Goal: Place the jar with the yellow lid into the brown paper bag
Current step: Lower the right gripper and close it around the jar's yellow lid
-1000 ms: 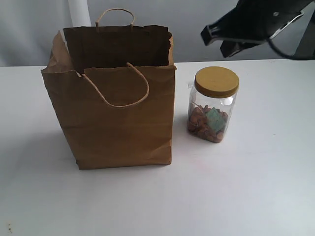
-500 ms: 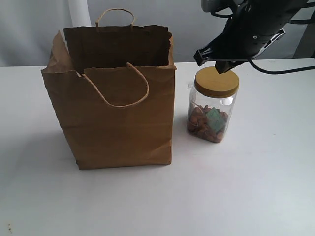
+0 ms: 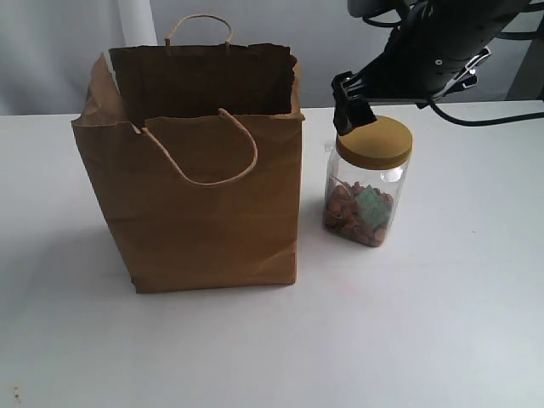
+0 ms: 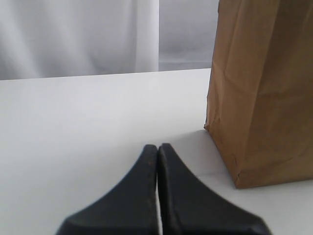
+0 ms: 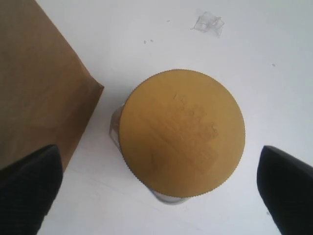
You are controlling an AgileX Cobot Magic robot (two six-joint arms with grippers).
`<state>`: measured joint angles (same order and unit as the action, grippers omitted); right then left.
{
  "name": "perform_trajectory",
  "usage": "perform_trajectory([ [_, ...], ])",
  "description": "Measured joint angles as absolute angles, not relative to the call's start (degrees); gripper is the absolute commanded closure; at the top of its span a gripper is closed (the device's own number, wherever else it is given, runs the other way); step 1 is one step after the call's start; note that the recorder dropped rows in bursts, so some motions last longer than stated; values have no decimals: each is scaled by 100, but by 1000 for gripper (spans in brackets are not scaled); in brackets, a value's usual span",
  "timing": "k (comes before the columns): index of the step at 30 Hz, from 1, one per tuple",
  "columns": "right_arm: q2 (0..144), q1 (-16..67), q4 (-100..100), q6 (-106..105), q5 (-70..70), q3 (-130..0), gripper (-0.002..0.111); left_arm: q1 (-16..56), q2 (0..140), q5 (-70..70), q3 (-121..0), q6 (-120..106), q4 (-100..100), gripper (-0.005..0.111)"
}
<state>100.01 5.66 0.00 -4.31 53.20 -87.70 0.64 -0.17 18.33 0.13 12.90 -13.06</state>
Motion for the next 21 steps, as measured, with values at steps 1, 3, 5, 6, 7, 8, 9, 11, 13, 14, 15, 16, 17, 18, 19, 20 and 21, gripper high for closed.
perform_trajectory([
  [1, 10005, 566, 0, -431, 5320, -8770, 3, 64, -17, 1833, 13, 1290, -1306, 106],
  [3, 10061, 566, 0, -386, 5320, -8770, 3, 64, -17, 1833, 13, 1290, -1306, 106],
  [5, 10153, 566, 0, -369, 5293, -8770, 3, 64, -17, 1833, 13, 1290, -1306, 106],
  [6, 10216, 566, 0, -369, 5236, -8770, 3, 64, -17, 1833, 13, 1290, -1306, 106],
  [7, 10262, 566, 0, -369, 5191, -8770, 3, 64, -17, 1833, 13, 1290, -1306, 106],
  [8, 10327, 566, 0, -369, 5113, -8770, 3, 64, -17, 1833, 13, 1290, -1306, 106],
  [9, 10386, 566, -31, -369, 5024, -8770, 3, 64, -17, 1833, 13, 1290, -1306, 106],
  [11, 10467, 566, -83, -356, 4855, -8770, 3, 64, -17, 1833, 13, 1290, -1306, 106],
  [13, 10523, 566, -212, -322, 4699, -8770, 3, 64, -17, 1833, 13, 1290, -1306, 106],
  [14, 10535, 566, -284, -307, 4642, -8770, 3, 64, -17, 1833, 13, 1290, -1306, 106],
  [15, 10547, 566, -364, -299, 4598, -8770, 3, 64, -17, 1833, 13, 1290, -1306, 106],
  [16, 10557, 566, -422, -294, 4555, -8770, 3, 64, -17, 1833, 13, 1290, -1306, 106],
  [17, 10571, 566, -497, -283, 4516, -8770, 3, 64, -17, 1833, 13, 1290, -1306, 106],
  [18, 10583, 566, -546, -268, 4486, -8770, 3, 64, -17, 1833, 13, 1290, -1306, 106],
  [19, 10596, 566, -600, -233, 4481, -8770, 3, 64, -17, 1833, 13, 1290, -1306, 106],
  [20, 10624, 566, -657, -206, 4475, -8770, 3, 64, -17, 1833, 13, 1290, -1306, 106],
  [21, 10651, 566, -698, -175, 4466, -8770, 3, 64, -17, 1833, 13, 1290, -1306, 106],
])
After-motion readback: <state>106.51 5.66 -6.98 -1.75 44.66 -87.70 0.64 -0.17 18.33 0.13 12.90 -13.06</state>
